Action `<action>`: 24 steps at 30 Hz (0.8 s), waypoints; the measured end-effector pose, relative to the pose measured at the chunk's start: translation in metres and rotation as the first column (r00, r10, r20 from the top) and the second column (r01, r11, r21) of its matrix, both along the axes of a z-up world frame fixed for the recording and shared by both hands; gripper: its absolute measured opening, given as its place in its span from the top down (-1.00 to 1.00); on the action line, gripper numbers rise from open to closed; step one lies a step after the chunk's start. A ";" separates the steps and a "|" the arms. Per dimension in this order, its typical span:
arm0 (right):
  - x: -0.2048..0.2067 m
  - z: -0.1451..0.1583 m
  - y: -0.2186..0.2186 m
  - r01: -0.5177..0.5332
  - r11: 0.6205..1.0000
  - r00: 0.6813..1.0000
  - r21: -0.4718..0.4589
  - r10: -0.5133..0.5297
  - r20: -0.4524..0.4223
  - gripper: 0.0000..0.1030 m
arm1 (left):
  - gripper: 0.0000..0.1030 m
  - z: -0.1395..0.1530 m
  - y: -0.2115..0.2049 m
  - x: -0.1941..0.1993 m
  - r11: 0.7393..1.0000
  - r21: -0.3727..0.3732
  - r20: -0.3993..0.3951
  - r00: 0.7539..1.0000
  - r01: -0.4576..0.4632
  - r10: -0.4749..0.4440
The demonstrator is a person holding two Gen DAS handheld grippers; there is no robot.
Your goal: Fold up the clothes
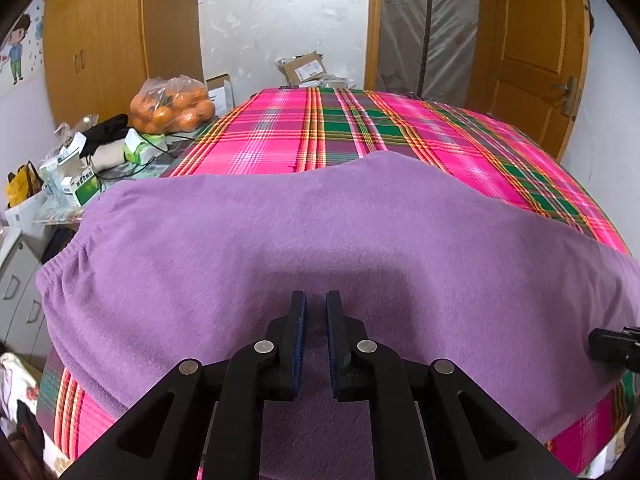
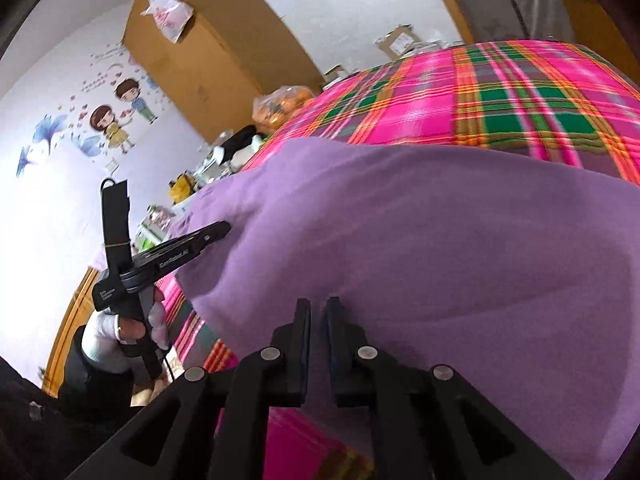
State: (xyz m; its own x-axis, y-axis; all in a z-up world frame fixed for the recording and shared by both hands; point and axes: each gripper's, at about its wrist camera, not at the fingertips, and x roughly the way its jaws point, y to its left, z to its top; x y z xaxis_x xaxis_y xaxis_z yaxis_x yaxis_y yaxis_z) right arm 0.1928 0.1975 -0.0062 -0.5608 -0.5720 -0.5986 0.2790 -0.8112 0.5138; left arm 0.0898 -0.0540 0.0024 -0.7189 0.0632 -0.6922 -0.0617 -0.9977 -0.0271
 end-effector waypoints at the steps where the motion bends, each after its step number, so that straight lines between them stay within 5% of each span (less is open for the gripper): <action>1: -0.002 0.000 -0.006 -0.022 1.000 1.000 0.006 0.022 -0.001 0.82 | 0.77 0.000 -0.002 0.002 1.000 0.001 -0.003 1.000 -0.002 0.002; 8: -0.026 0.012 -0.030 -0.067 0.996 0.998 0.057 0.068 -0.016 0.82 | 0.74 -0.003 -0.049 0.016 0.993 0.021 -0.027 0.993 -0.115 0.116; 15: -0.052 0.009 0.000 0.115 0.993 0.991 0.019 -0.116 0.073 0.89 | 0.75 -0.003 -0.098 0.026 0.968 0.024 -0.028 0.968 -0.249 0.250; 20: -0.053 0.006 0.053 0.358 0.932 0.928 -0.058 -0.348 0.133 0.80 | 0.75 -0.005 -0.123 0.030 0.943 0.043 -0.039 0.943 -0.330 0.332; 24: -0.053 0.003 0.063 0.387 0.920 0.915 -0.064 -0.375 0.148 0.80 | 0.74 -0.002 -0.142 0.031 0.918 0.074 -0.027 0.920 -0.389 0.392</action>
State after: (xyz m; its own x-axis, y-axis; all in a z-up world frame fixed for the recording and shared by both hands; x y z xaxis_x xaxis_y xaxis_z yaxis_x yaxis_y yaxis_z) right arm 0.1400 0.2603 -0.0034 -0.6672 -0.3851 -0.6376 -0.1167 -0.7914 0.6001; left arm 0.1208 -0.1960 0.0009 -0.7228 -0.1837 -0.6662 0.3300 -0.9388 -0.0991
